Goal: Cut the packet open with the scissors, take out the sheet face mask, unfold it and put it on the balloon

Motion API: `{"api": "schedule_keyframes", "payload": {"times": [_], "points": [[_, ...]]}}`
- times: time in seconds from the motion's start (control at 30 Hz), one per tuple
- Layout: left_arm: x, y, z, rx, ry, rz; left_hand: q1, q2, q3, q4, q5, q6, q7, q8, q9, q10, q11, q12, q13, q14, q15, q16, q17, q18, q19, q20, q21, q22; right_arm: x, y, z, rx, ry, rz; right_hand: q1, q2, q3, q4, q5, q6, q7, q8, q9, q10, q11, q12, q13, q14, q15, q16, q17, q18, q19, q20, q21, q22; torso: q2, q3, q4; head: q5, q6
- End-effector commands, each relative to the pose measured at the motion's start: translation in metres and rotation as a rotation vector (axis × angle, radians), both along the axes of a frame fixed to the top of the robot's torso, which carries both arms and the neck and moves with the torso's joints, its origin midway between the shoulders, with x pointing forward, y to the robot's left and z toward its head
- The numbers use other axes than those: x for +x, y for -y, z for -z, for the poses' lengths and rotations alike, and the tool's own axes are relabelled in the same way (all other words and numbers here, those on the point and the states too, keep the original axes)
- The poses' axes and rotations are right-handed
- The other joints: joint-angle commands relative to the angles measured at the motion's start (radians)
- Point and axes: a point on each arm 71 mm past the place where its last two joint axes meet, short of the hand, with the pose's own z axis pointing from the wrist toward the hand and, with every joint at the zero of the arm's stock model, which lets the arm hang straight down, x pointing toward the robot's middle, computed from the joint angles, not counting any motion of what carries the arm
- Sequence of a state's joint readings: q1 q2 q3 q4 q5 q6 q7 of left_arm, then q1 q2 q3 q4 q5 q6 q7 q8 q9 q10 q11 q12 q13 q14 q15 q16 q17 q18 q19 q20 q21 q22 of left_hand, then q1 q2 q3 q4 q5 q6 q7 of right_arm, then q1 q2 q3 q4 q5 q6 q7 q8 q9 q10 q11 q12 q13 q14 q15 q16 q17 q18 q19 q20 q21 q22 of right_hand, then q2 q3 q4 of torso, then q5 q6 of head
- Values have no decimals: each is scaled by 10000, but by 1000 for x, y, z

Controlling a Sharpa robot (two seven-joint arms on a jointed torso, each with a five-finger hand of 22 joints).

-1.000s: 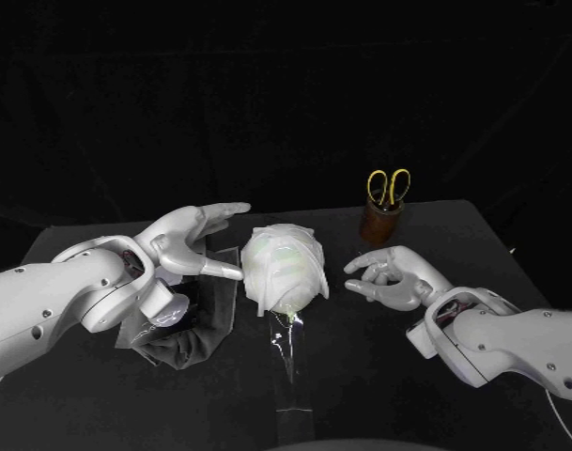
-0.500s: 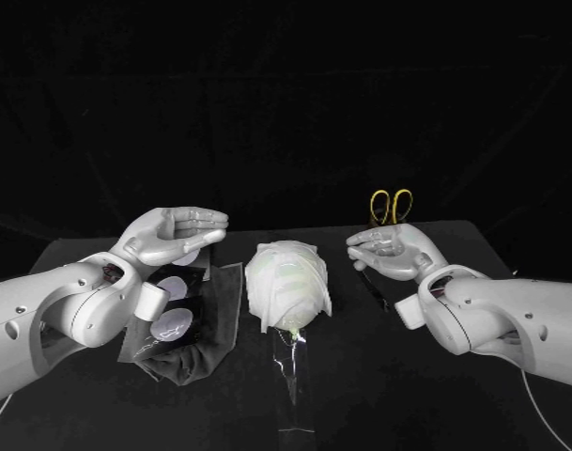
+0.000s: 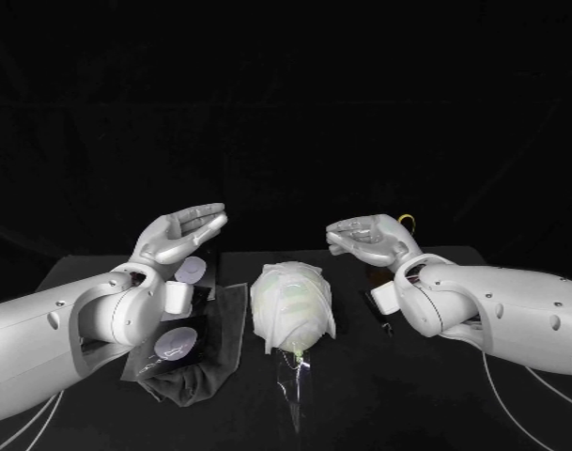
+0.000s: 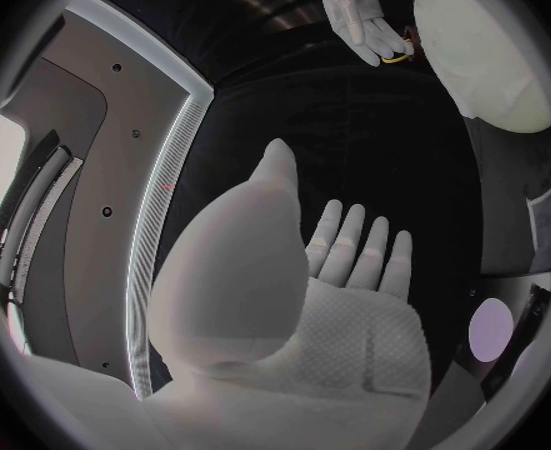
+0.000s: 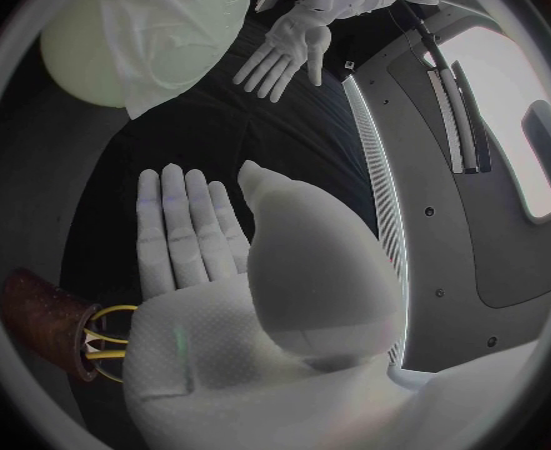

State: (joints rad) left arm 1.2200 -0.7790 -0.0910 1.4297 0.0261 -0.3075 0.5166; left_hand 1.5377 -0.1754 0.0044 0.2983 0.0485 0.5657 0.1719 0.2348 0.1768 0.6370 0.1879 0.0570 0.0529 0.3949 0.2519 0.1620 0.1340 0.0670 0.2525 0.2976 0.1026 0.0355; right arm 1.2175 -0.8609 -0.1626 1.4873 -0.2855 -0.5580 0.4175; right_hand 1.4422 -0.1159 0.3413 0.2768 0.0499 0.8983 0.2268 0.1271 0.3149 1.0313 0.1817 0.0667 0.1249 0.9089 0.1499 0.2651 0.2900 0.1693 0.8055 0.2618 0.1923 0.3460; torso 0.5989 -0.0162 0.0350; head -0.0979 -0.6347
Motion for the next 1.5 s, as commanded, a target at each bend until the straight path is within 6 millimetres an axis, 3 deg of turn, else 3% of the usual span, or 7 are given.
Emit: {"api": "schedule_keyframes", "payload": {"times": [0.03, 0.1, 0.13, 0.43, 0.47, 0.5, 1.5], "points": [[4, -1, -2, -331, 318, -888, -188, -69, -134, -1, 13, -301, 516, -145, -87, -367, 22, -82, -29, -195, 47, -126, -74, -110, -300, 2, -142, -40, 4, -8, 0, 551, -29, -685, -151, 49, -143, -21, 9, -85, 37, -77, -57, -145, 22, -39, -199, -61, 47, -209, -158, 141, 66, 62, -173, -203, -6, 12, 16, 8, 30], [6, 2, -2, -316, 389, -960, -236, 33, -94, -6, 10, -211, 486, -109, -56, -298, -7, -60, -11, -325, 65, -217, -127, -112, -431, 4, -212, -52, 8, -11, 0, 590, -18, -723, -172, 74, -187, -35, 10, -86, 37, -88, -76, -156, 27, -36, -264, -43, 54, -272, -210, 142, 94, 71, -234, -280, 3, 9, 14, 5, 33], [4, 4, 1, -98, 66, -304, -4759, 1754, -44, -2983, -485, -5657, -1719, -2348, -1768, -6370, -1879, -570, -529, -3949, -2519, -1620, -1340, -670, -2525, -2976, -1026, -355, 6, -7, 1, 158, -15, -202, -4384, 1159, -3413, -2768, -499, -8983, -2268, -1271, -3149, -3163, -1817, -667, -1249, -9089, -1499, -2651, -2900, -1693, -8055, -2618, -1923, -3460, -9, 5, 7, 11, 25], [-6, 7, 11, 153, -132, -924, -7833, 1754, -44, -2983, -485, -5657, -1719, -2348, -1768, -6370, -1879, -570, -529, -3949, -2519, -1620, -1340, -670, -2525, -2976, -1026, -355, -3, -23, 7, 1238, -262, 531, -7331, 1159, -3413, -2768, -499, -8983, -2268, -1271, -3149, -10313, -1817, -667, -1249, -9089, -1499, -2651, -2900, -1693, -8055, -2618, -1923, -3460, -282, 84, -174, 501, 188], [-8, 8, 13, 206, -173, -1052, -8127, 1754, -44, -2983, -485, -5657, -1719, -2348, -1768, -6370, -1879, -570, -529, -3949, -2519, -1620, -1340, -670, -2525, -2976, -1026, -355, -5, -26, 9, 1448, -330, 690, -14422, 1159, -3413, -2768, -499, -8983, -2268, -1271, -3149, -10313, -1817, -667, -1249, -9089, -1499, -2651, -2900, -1693, -8055, -2618, -1923, -3460, -332, 99, -207, 591, 218], [-10, 8, 15, 265, -217, -1193, -15377, 1754, -44, -2983, -485, -5657, -1719, -2348, -1768, -6370, -1879, -570, -529, -3949, -2519, -1620, -1340, -670, -2525, -2976, -1026, -355, -8, -29, 10, 1672, -409, 865, -14422, 1159, -3413, -2768, -499, -8983, -2268, -1271, -3149, -10313, -1817, -667, -1249, -9089, -1499, -2651, -2900, -1693, -8055, -2618, -1923, -3460, -377, 112, -237, 673, 245], [-43, 14, 39, 1074, -791, -3049, -15377, 1754, -44, -2983, -485, -5657, -1719, -2348, -1768, -6370, -1879, -570, -529, -3949, -2519, -1620, -1340, -670, -2525, -2976, -1026, -355, -23, -46, 19, 2876, -1008, 1937, -14422, 1159, -3413, -2768, -499, -8983, -2268, -1271, -3149, -10313, -1817, -667, -1249, -9089, -1499, -2651, -2900, -1693, -8055, -2618, -1923, -3460, -547, 162, -350, 979, 347]]}}
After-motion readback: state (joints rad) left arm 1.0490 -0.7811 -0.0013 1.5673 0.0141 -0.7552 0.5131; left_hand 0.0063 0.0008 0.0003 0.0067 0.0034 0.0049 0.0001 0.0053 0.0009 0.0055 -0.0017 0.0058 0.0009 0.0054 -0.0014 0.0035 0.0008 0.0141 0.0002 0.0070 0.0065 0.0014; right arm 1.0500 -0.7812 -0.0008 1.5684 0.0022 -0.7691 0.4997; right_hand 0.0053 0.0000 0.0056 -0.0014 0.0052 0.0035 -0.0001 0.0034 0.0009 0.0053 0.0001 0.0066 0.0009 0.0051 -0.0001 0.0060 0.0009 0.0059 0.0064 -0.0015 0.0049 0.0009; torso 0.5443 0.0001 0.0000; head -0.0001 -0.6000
